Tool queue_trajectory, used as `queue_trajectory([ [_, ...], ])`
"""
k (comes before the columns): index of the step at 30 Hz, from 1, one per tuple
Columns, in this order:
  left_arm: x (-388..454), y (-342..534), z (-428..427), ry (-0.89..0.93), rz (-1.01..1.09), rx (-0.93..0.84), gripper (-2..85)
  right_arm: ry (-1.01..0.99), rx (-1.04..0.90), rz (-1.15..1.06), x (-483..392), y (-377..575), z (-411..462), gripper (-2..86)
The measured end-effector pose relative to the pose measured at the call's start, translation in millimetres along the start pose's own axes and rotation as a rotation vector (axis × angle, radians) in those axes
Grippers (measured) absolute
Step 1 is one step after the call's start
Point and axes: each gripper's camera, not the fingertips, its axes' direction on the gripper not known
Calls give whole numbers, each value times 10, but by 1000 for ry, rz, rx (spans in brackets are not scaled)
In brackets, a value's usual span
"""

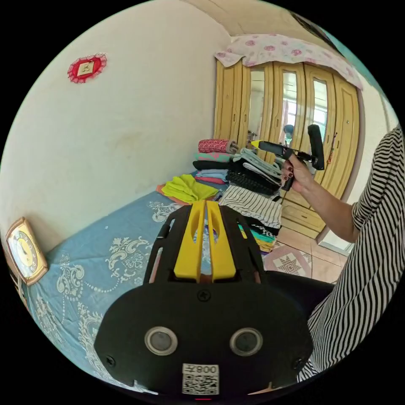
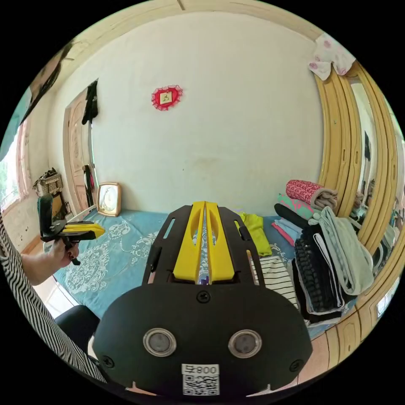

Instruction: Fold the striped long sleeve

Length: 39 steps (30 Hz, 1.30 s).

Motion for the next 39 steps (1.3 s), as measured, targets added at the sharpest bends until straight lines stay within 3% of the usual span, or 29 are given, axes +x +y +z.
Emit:
queue_trajectory([
  [6, 740, 294, -237, 212, 31, 90, 66, 81, 29, -10, 93, -36, -1007, 19],
  [13, 1015, 594, 36, 428, -41, 47, 67, 98, -276, 72, 614, 241, -449, 56],
  [18, 1030, 767, 311, 440, -61, -6, 53, 93, -486, 109, 1067, 273, 470, 68],
  [29, 815, 1334, 1069, 444, -178, -150, 47, 178, -716, 130, 1943, 348, 1626, 73],
  [39, 758, 1620, 1548, 462, -216, -183, 29, 134, -639, 192, 2771, 445, 1149, 9],
])
